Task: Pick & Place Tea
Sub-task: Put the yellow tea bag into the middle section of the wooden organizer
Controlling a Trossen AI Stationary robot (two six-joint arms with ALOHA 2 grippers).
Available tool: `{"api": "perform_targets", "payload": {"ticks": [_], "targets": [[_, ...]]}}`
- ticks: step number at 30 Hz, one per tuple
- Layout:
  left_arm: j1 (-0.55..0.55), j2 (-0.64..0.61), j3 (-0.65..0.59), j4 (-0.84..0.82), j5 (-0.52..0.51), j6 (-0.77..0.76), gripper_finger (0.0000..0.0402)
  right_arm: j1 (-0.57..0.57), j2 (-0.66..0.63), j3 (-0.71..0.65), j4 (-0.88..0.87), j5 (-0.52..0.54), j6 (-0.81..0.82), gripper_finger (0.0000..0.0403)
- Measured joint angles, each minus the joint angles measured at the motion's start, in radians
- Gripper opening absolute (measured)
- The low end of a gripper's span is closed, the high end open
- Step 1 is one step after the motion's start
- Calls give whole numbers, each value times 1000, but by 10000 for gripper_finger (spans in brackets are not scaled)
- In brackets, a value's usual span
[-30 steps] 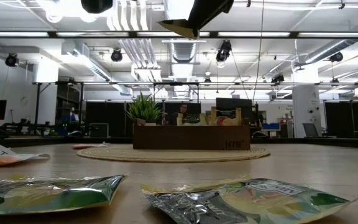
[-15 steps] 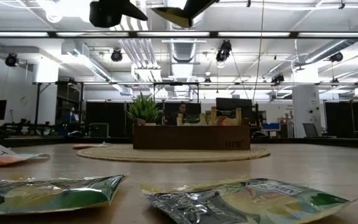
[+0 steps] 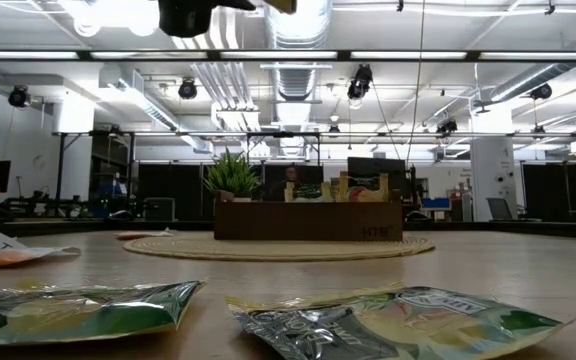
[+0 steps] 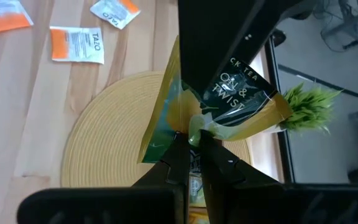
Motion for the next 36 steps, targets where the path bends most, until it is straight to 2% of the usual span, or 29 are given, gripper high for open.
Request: {"api": "perform_targets", "payload": {"ticks": [5,8,11,15,17,21,27,36], "targets": [[1,0,0,4,0,-1,214,0,0,3,-1,0,1,18],[1,1,0,5,2,-1,189,0,0,1,-1,0,4,18],[1,3,-1,4,3,0,138,0,0,-1,0,-1,3,18],[1,6,-2,8,6,62,42,0,0,-1,9,-1,-1,21],[1,6,-2,10,6,80,12,0,0,-1,10,-2,-4,29],[1,6,-2,7,6,83,3,0,0,-1,12,-3,-3,56],[2,6,-2,5,3,85,1,0,0,34,-16,-7,85,116],[27,8,-3,-4,3,123,0,14,-8,254,-183,-43,256,222]]}}
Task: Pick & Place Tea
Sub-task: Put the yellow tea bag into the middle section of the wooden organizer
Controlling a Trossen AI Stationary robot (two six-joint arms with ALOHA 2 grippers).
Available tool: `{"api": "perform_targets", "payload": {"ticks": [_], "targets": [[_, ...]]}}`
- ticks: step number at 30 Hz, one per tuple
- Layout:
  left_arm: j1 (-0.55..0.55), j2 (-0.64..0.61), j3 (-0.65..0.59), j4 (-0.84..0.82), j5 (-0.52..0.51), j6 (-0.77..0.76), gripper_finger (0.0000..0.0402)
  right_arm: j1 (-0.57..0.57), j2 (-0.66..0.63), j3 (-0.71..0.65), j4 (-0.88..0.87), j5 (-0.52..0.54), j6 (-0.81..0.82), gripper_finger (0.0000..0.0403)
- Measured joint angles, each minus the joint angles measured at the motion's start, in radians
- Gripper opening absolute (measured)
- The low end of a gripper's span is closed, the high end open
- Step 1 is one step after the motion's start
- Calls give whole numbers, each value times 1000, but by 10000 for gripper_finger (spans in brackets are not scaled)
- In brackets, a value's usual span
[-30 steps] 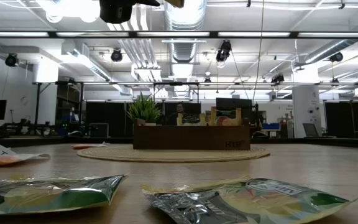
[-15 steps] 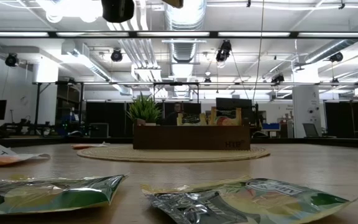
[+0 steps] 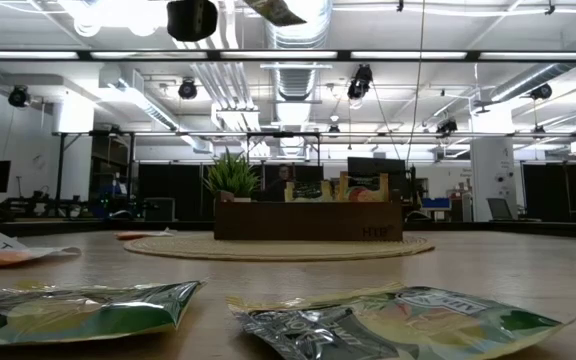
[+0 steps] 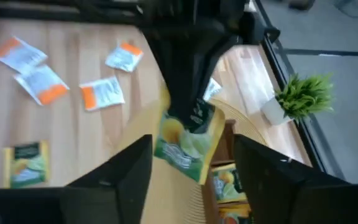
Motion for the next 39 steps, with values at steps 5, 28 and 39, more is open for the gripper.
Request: {"api": "perform_targets", "payload": {"ticks": [5,28,39], "targets": [[32,0,0,-2,18,49,0,4,-4,128,-69,-10,19,267],[235,215,174,-85,213,401,0,6,-211,206,-375,-13,128,279],[320,426,380,-296,245,634,0,6,-320,206,-426,-12,154,256]]}}
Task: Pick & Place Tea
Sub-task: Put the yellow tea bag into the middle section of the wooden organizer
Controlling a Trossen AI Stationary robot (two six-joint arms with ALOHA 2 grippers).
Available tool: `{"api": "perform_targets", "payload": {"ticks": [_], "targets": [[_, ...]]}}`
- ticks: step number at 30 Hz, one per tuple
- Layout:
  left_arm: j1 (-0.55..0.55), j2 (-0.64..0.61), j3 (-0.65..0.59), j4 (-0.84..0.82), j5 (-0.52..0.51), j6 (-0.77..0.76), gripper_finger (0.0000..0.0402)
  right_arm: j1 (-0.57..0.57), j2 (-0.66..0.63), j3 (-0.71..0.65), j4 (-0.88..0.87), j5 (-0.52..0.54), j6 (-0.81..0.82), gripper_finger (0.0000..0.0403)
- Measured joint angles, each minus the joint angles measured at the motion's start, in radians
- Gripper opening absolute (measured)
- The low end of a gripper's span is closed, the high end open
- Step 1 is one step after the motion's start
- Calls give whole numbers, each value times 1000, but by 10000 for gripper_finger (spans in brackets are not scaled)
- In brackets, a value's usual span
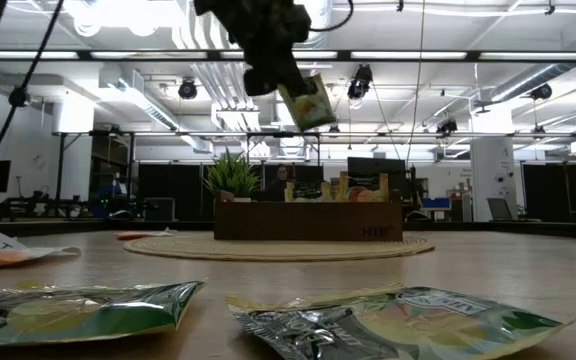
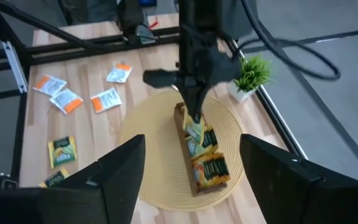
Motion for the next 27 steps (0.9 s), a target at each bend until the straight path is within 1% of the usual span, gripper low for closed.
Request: {"api": "perform_targets", "payload": {"ticks": [6,18,27], "targets": [[39,70,21,-11,64,90,0,0,-34,0,0,1,2,247],[88,170,15,-23,74,322,0,0,-39,0,-3,1,0,243],[99,246,13,-23,88,389,0,0,-39,0,-3,1,-3,237]]}}
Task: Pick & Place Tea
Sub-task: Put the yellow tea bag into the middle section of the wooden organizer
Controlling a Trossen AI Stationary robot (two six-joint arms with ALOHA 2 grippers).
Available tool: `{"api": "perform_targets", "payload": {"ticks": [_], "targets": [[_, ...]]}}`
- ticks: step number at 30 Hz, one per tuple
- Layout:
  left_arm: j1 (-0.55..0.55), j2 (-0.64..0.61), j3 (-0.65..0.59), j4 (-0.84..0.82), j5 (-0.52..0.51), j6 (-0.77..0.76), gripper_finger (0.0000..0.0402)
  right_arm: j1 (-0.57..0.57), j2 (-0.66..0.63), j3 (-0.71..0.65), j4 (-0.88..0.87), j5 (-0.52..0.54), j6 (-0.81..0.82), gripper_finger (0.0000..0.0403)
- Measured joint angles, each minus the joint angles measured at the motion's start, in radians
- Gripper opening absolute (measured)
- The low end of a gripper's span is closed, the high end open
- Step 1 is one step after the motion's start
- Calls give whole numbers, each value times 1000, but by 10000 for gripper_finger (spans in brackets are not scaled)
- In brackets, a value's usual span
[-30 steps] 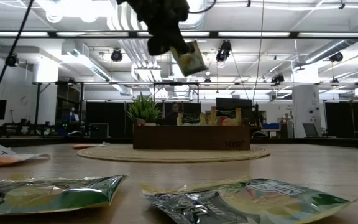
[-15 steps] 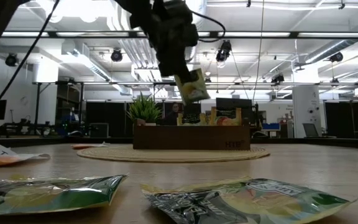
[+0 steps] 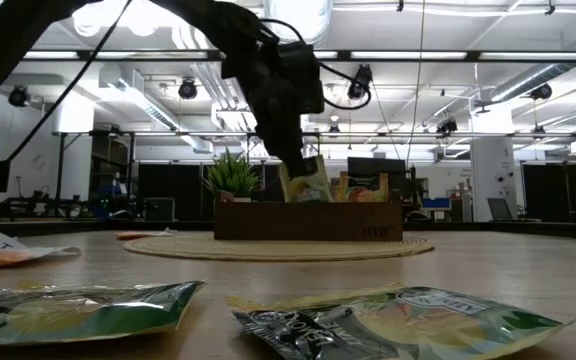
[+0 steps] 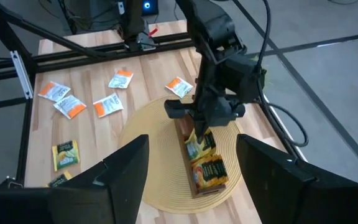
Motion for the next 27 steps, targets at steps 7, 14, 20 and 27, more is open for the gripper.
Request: {"api": "perform_targets", "payload": {"ticks": [7,14,20,27], "targets": [[0,25,0,1,-42,-7,4,0,0,0,0,0,0,237],[-1,25,0,1,-45,-31,53,0,0,0,0,0,-1,237],[-5,24,2,0,-45,-51,127,0,0,0,0,0,0,237],[-8,-5,4,-3,-45,-85,177,0,1,0,0,0,-1,237]]}}
